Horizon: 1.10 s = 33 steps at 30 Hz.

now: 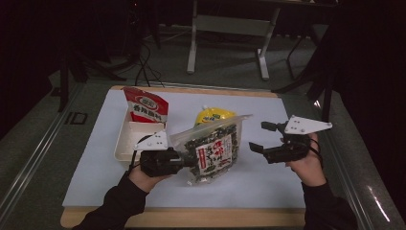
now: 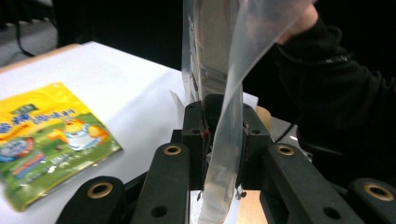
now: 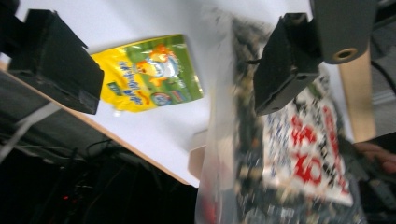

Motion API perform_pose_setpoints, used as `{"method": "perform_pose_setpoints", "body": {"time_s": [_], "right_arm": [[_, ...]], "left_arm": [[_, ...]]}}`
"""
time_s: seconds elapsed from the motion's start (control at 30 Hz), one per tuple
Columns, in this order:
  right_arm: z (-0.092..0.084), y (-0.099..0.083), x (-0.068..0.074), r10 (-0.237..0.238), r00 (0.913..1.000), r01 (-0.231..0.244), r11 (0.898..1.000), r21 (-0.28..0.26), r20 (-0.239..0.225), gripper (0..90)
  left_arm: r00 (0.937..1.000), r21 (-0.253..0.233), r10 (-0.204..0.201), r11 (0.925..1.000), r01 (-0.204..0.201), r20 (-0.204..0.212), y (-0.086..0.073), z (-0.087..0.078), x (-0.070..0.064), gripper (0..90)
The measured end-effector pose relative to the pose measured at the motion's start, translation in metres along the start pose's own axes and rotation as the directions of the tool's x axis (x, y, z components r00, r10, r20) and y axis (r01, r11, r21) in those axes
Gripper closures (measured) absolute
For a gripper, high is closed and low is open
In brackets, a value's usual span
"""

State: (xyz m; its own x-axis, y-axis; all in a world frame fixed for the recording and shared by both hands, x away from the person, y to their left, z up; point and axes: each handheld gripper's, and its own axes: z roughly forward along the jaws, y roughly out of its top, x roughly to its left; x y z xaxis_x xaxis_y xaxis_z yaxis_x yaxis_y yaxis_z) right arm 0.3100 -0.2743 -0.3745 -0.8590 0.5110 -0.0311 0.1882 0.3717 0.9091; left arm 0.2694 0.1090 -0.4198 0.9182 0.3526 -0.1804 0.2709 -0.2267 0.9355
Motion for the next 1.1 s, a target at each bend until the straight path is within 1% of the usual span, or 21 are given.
{"method": "perform_pose_setpoints", "body": {"time_s": [0.07, 0.1, 0.13, 0.17, 0.23, 0.27, 0.33, 0.43, 0.47, 0.5, 0.57, 0.63, 0.7, 0.73, 0.77, 0.87, 0.9, 0.93, 1.03, 1.07, 1.1], "right_arm": [[0.001, -0.002, 0.000, 0.007, 0.9999, -0.007, 1.000, -0.002, -0.009, 15.8], [0.004, -0.008, -0.002, 0.038, 0.9990, -0.038, 0.999, -0.004, -0.023, 14.5], [0.006, -0.011, -0.002, 0.043, 0.9987, -0.043, 0.999, -0.003, -0.027, 14.4], [0.007, -0.014, -0.002, 0.045, 0.9985, -0.045, 0.999, -0.001, -0.031, 13.6], [0.010, -0.019, -0.003, 0.059, 0.9976, -0.059, 0.998, -0.003, -0.036, 14.0], [0.011, -0.021, -0.003, 0.068, 0.9970, -0.068, 0.998, -0.006, -0.037, 14.0], [0.012, -0.025, -0.004, 0.069, 0.9967, -0.069, 0.998, -0.004, -0.043, 14.0], [0.014, -0.029, -0.005, 0.066, 0.9969, -0.066, 0.998, -0.005, -0.044, 14.0], [0.015, -0.033, -0.006, 0.074, 0.9961, -0.074, 0.997, -0.011, -0.048, 14.0], [0.015, -0.034, -0.006, 0.080, 0.9955, -0.081, 0.997, -0.012, -0.051, 14.0], [0.016, -0.037, -0.007, 0.082, 0.9952, -0.083, 0.996, -0.015, -0.054, 14.0], [0.016, -0.040, -0.009, 0.084, 0.9949, -0.085, 0.996, -0.018, -0.056, 14.1], [0.017, -0.043, -0.012, 0.102, 0.9917, -0.104, 0.994, -0.022, -0.077, 14.4], [0.017, -0.044, -0.014, 0.108, 0.9903, -0.111, 0.994, -0.023, -0.088, 14.3], [0.018, -0.046, -0.015, 0.112, 0.9893, -0.116, 0.993, -0.029, -0.093, 14.3], [0.018, -0.048, -0.016, 0.116, 0.9889, -0.119, 0.992, -0.030, -0.093, 14.3], [0.019, -0.050, -0.017, 0.117, 0.9890, -0.120, 0.992, -0.032, -0.091, 14.3], [0.019, -0.050, -0.018, 0.114, 0.9893, -0.118, 0.992, -0.035, -0.091, 14.3], [0.020, -0.052, -0.018, 0.115, 0.9889, -0.119, 0.992, -0.030, -0.093, 14.3], [0.020, -0.053, -0.018, 0.113, 0.9891, -0.116, 0.993, -0.030, -0.095, 14.3], [0.020, -0.053, -0.018, 0.113, 0.9891, -0.116, 0.993, -0.030, -0.095, 14.3]], "left_arm": [[1.0000, 0.000, 0.000, 1.0000, 0.000, 0.000, 0.000, 0.000, 0.000, 78.9], [0.9998, -0.012, 0.003, 0.9999, -0.003, -0.019, 0.004, -0.007, 0.001, 78.9], [0.9996, -0.014, 0.006, 0.9999, -0.006, -0.027, 0.005, -0.011, 0.003, 78.9], [0.9988, -0.025, 0.003, 0.9997, -0.004, -0.049, 0.007, -0.018, 0.004, 78.9], [0.9986, -0.027, 0.004, 0.9996, -0.006, -0.052, 0.008, -0.021, 0.005, 78.9], [0.9977, -0.031, 0.002, 0.9995, -0.004, -0.068, 0.009, -0.025, 0.006, 78.9], [0.9955, -0.040, 0.003, 0.9992, -0.007, -0.095, 0.011, -0.035, 0.008, 78.9], [0.9939, -0.044, 0.002, 0.9990, -0.007, -0.110, 0.012, -0.042, 0.010, 78.9], [0.9915, -0.045, -0.001, 0.9990, -0.005, -0.130, 0.012, -0.050, 0.012, 78.9], [0.9915, -0.045, -0.001, 0.9990, -0.005, -0.130, 0.012, -0.050, 0.012, 78.9], [0.9871, -0.047, -0.006, 0.9989, -0.002, -0.160, 0.012, -0.060, 0.015, 78.9], [0.9853, -0.050, -0.008, 0.9988, -0.001, -0.171, 0.011, -0.063, 0.016, 78.9], [0.9820, -0.048, -0.012, 0.9989, 0.003, -0.189, 0.010, -0.070, 0.019, 78.9], [0.9791, -0.050, -0.015, 0.9987, 0.005, -0.203, 0.009, -0.073, 0.020, 78.9], [0.9735, -0.047, -0.020, 0.9989, 0.009, -0.228, 0.007, -0.082, 0.023, 78.9], [0.9692, -0.042, -0.026, 0.9990, 0.016, -0.245, 0.006, -0.089, 0.025, 78.9], [0.9612, -0.041, -0.022, 0.9991, 0.011, -0.275, 0.004, -0.099, 0.028, 78.9], [0.9612, -0.041, -0.022, 0.9991, 0.011, -0.275, 0.004, -0.099, 0.028, 78.8], [0.9504, -0.044, -0.029, 0.9989, 0.017, -0.310, 0.003, -0.111, 0.033, 78.8], [0.9395, -0.035, -0.023, 0.9993, 0.012, -0.342, 0.002, -0.119, 0.036, 78.9], [0.9395, -0.035, -0.023, 0.9993, 0.012, -0.342, 0.002, -0.119, 0.036, 78.9]]}}
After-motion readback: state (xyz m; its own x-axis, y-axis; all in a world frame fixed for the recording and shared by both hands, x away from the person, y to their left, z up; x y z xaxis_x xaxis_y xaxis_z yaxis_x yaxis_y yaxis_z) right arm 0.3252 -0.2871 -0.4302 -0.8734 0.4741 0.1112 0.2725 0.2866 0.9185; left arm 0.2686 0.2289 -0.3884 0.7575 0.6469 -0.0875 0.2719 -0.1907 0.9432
